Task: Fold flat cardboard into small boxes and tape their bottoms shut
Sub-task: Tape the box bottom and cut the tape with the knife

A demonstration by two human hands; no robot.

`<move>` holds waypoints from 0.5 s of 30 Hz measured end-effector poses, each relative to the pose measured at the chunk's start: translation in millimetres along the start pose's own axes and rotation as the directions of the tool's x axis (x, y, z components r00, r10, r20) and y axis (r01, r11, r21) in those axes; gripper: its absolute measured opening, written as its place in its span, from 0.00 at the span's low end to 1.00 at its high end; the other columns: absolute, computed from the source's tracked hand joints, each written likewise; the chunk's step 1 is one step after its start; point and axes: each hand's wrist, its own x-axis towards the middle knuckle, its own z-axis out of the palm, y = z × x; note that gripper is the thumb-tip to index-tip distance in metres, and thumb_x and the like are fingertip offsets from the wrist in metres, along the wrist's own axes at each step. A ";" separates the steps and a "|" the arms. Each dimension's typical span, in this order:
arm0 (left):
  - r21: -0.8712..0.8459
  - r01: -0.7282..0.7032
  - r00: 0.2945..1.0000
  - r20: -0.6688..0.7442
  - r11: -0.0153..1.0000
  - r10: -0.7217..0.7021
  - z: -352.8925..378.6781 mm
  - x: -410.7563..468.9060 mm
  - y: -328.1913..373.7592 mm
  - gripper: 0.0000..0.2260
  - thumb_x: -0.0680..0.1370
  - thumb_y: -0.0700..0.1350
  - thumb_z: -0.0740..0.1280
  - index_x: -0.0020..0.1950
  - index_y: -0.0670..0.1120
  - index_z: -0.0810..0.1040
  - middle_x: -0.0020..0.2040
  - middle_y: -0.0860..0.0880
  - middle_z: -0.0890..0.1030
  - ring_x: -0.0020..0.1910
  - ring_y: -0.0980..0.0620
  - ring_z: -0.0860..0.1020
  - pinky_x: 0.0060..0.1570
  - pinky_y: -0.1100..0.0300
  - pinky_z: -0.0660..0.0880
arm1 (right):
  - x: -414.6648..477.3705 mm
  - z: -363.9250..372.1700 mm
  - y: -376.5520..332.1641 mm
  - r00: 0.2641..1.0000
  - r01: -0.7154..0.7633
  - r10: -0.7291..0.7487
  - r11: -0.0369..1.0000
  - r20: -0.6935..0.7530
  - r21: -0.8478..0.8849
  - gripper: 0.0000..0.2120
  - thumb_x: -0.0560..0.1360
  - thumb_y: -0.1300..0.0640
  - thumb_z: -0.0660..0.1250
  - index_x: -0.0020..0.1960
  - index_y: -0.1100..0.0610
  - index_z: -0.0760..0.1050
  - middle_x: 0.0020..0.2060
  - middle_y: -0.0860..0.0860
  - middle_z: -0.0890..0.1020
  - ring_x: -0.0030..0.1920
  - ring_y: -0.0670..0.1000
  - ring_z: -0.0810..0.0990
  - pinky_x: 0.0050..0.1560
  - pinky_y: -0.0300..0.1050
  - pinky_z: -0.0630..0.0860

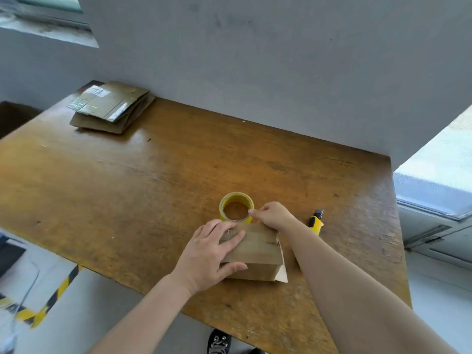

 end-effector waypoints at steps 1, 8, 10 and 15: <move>-0.008 0.017 1.000 0.002 1.000 -0.017 2.6 -1.7 -4.4 0.30 0.78 0.67 0.55 0.67 0.47 0.76 0.64 0.45 0.74 0.64 0.45 0.70 0.59 0.48 0.73 | 10.2 6.6 -4.0 0.999 -0.034 0.036 0.999 0.037 -0.037 0.26 0.74 0.36 0.66 0.50 0.61 0.77 0.46 0.55 0.82 0.46 0.55 0.80 0.42 0.46 0.74; -0.020 0.005 1.000 -0.013 1.000 -0.006 2.3 -2.5 -3.0 0.29 0.77 0.67 0.58 0.67 0.47 0.75 0.64 0.45 0.74 0.64 0.45 0.69 0.59 0.49 0.73 | 22.9 6.9 -3.0 0.982 -0.187 0.189 0.975 0.011 -0.120 0.31 0.67 0.30 0.69 0.47 0.60 0.77 0.39 0.53 0.81 0.37 0.52 0.79 0.30 0.43 0.70; -0.014 -0.004 1.000 -0.009 1.000 0.004 3.5 -6.9 -5.3 0.29 0.77 0.67 0.58 0.67 0.47 0.76 0.64 0.45 0.74 0.64 0.45 0.69 0.59 0.49 0.74 | 26.4 11.2 0.9 0.976 -0.212 0.211 0.977 0.060 0.007 0.25 0.69 0.38 0.72 0.48 0.61 0.80 0.39 0.54 0.83 0.36 0.52 0.81 0.30 0.41 0.73; -0.017 0.016 0.999 0.042 1.000 -0.015 14.8 -24.9 -7.6 0.29 0.77 0.67 0.57 0.69 0.49 0.74 0.66 0.45 0.73 0.66 0.45 0.69 0.59 0.47 0.74 | 26.2 21.5 1.9 0.972 -0.226 0.234 0.957 -0.027 0.185 0.15 0.69 0.47 0.68 0.41 0.60 0.80 0.33 0.54 0.84 0.35 0.55 0.83 0.40 0.47 0.81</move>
